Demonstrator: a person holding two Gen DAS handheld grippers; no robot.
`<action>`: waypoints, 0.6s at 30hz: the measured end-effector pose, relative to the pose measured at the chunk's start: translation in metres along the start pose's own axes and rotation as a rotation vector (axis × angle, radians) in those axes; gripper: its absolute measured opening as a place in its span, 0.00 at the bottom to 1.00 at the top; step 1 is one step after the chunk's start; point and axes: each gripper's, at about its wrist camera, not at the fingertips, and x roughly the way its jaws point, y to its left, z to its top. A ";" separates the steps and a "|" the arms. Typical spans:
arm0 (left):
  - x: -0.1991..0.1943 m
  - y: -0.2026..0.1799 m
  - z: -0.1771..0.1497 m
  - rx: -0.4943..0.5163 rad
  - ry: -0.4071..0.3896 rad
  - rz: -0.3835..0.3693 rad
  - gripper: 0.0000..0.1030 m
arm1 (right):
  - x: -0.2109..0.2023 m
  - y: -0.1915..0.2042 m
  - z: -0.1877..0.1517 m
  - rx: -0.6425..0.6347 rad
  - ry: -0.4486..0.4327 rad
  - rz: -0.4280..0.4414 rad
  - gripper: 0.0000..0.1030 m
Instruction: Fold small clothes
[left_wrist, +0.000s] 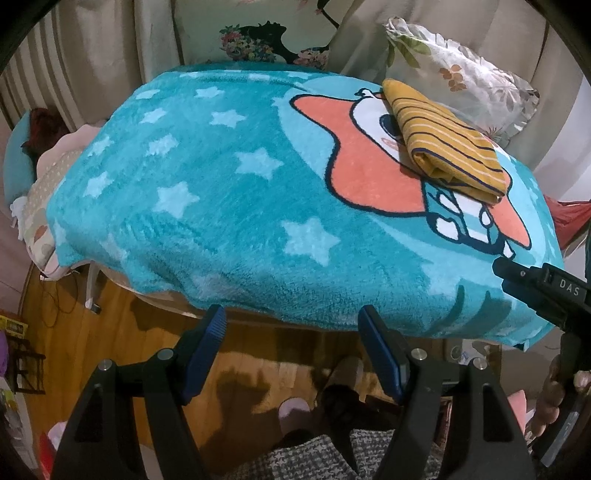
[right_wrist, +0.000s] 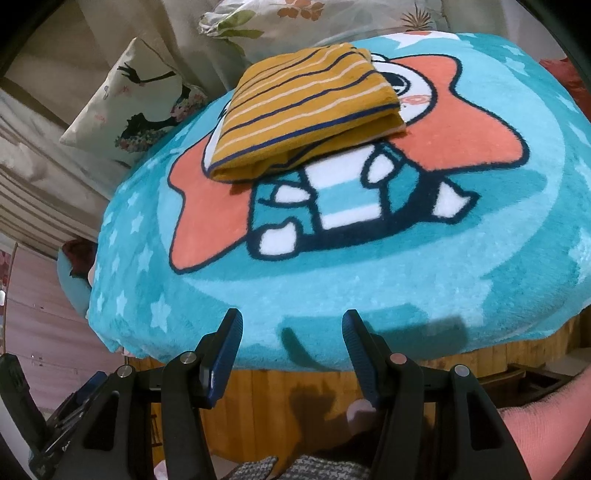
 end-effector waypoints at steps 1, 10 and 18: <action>0.000 0.000 0.001 0.001 0.001 -0.003 0.71 | 0.000 0.000 0.000 -0.002 0.000 -0.002 0.59; 0.004 -0.008 0.003 0.020 0.013 -0.033 0.72 | -0.007 -0.007 -0.001 0.019 -0.019 -0.020 0.59; 0.009 -0.008 0.001 0.022 0.034 -0.044 0.72 | -0.009 -0.011 -0.004 0.027 -0.020 -0.027 0.60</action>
